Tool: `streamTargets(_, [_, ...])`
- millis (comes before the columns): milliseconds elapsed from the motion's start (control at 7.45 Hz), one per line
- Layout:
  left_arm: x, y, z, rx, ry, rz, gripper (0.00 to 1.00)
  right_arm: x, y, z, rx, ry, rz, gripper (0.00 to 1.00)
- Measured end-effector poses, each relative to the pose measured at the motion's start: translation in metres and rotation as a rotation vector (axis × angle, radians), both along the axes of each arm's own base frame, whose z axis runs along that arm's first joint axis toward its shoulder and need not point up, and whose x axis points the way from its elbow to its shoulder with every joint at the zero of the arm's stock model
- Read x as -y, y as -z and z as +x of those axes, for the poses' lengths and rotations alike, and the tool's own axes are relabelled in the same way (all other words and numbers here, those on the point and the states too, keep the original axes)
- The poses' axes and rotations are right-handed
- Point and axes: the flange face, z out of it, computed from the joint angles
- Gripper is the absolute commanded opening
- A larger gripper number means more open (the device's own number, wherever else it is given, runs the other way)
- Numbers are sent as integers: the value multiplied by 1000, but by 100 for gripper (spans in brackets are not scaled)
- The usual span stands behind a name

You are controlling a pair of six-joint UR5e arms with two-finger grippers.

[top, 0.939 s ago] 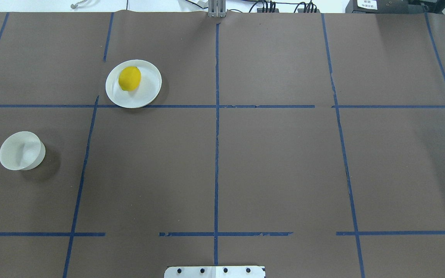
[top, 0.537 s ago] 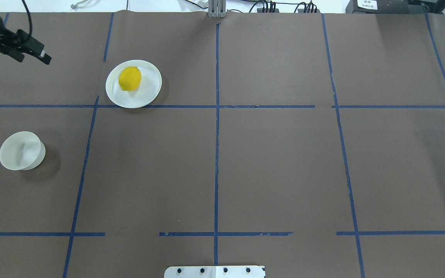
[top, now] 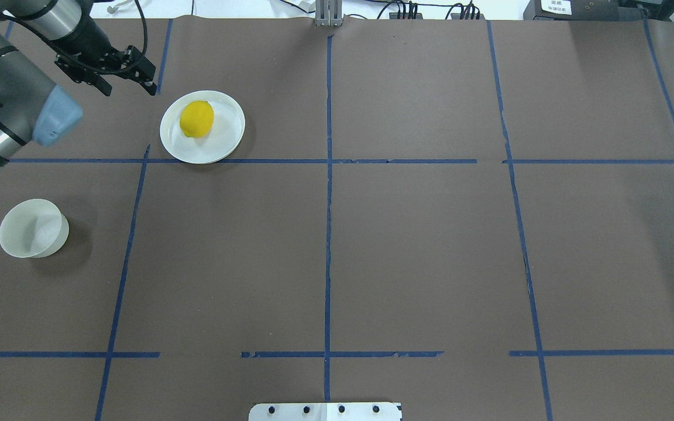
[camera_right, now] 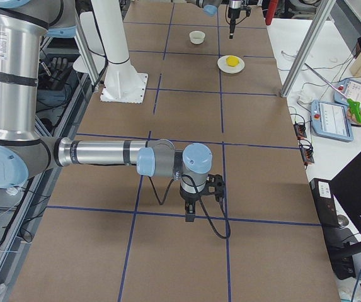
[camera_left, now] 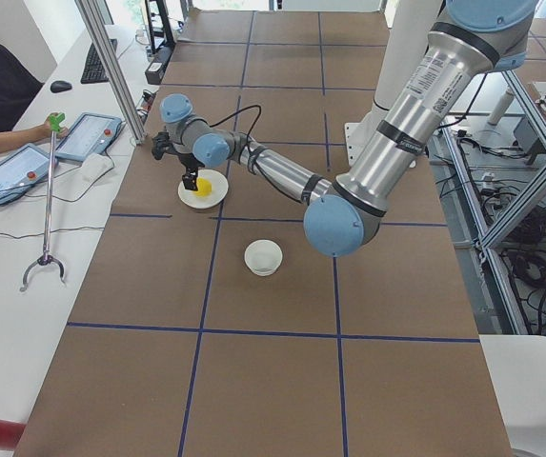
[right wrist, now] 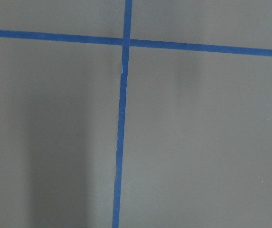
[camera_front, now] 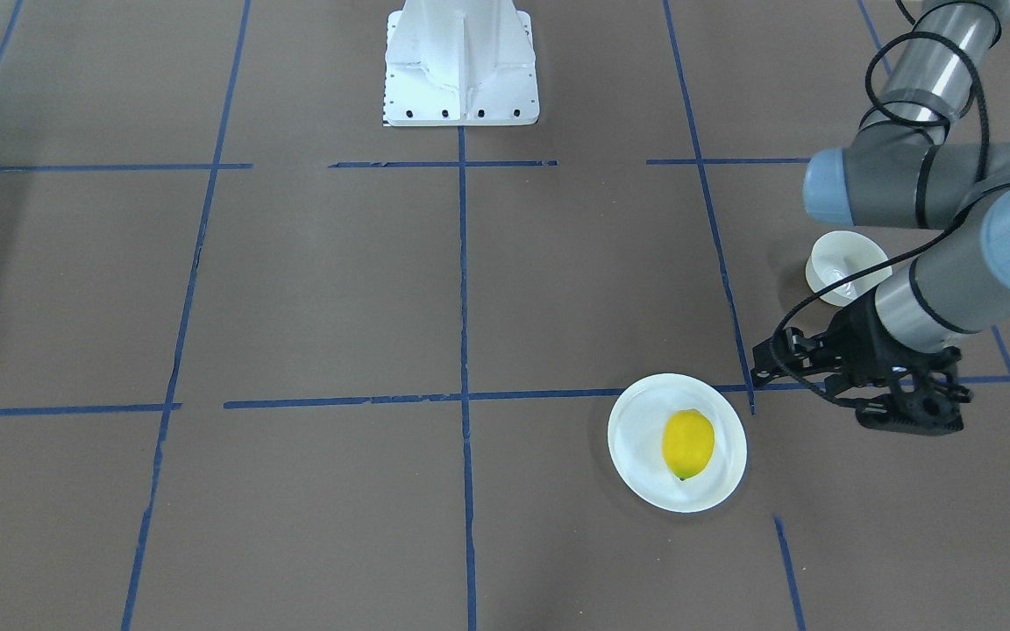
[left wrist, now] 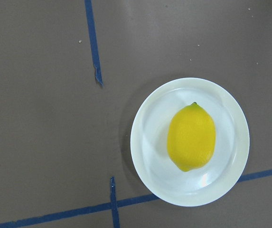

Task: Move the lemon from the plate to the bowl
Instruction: 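Move the left gripper over the yellow lemon on the white plate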

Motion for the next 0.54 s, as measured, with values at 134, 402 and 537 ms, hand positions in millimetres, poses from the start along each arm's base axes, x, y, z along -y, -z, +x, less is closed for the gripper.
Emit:
streamTargets(134, [8,1,22,18,9,-11,100,0,0,0,0,0,0,100])
streamTargets(402, [20,-5,57,14,37,-29,100,0,0,0,0,0,0,100])
streamTargets(537, [24,-6,76,24,47,-29,100,0,0,0,0,0,0,100])
